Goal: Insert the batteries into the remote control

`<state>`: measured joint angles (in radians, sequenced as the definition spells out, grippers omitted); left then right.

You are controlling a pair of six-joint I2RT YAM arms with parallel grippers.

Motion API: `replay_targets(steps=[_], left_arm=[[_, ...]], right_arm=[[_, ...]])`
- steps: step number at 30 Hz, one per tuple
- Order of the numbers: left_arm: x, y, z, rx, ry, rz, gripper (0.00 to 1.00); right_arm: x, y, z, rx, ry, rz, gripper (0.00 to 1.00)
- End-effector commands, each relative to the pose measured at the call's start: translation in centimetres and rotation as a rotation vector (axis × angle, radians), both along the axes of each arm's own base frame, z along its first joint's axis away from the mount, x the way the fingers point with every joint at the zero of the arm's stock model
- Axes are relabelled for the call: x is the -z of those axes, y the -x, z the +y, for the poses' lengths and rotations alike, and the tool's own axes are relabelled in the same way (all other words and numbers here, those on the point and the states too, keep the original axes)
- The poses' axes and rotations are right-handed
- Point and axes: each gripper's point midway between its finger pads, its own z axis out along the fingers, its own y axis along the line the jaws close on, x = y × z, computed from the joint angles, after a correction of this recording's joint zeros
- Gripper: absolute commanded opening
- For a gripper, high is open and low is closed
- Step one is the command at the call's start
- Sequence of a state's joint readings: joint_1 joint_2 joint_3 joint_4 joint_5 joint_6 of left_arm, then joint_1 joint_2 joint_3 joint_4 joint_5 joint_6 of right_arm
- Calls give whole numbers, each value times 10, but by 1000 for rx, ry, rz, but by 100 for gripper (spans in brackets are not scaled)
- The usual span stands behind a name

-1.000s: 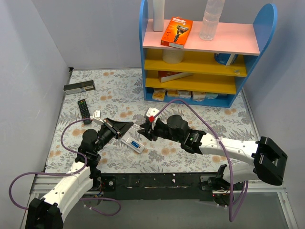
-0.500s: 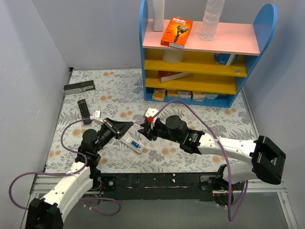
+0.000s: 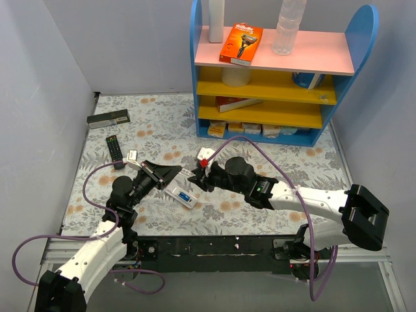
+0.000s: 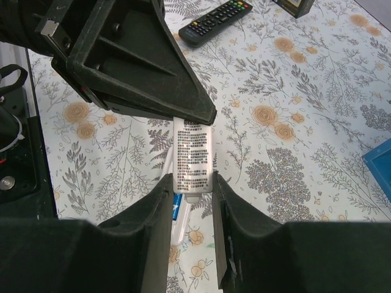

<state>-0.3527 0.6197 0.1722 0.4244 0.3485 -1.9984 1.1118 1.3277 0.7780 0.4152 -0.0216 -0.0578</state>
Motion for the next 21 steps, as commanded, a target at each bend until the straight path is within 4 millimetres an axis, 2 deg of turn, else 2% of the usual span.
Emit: replay_targets(steps=[1,3,5,6,9,10,12,13,16,17,18,21], left_arm=[[-9,-1,2,-10,100,81,16],[-1,-3,3,-21,59,86,33],[5,-6,6,-41,14,99,44],[9,-7,7,-48,-30,84,54],[12,-16,16,-113,-107,86,65],[4,-20,19,-128,-170,31,67],[22,-27,28,-168,-290,80,71],[26,-31,32,-171,-383,47,73],[53,-40,43,-182,-569,105,75],[56,-43,46,-187,-598,118,75],[67,-46,47,-181,-633,146,75],[82,-49,49,-162,-694,183,75]], right_arm=[[-35,2,6,-31,-59,-47,2],[-35,0,4,-21,-47,-49,1],[-29,-1,1,-12,-18,-41,1],[-27,-2,-2,-2,-7,-38,1],[-14,-5,-12,44,42,-18,1],[-8,-5,-16,56,60,-9,1],[3,-7,-27,96,105,12,1],[7,-8,-31,113,122,23,1],[21,-12,-50,186,183,58,1],[25,-13,-55,209,199,66,1],[29,-14,-62,237,219,78,1],[29,-13,-69,247,219,82,1]])
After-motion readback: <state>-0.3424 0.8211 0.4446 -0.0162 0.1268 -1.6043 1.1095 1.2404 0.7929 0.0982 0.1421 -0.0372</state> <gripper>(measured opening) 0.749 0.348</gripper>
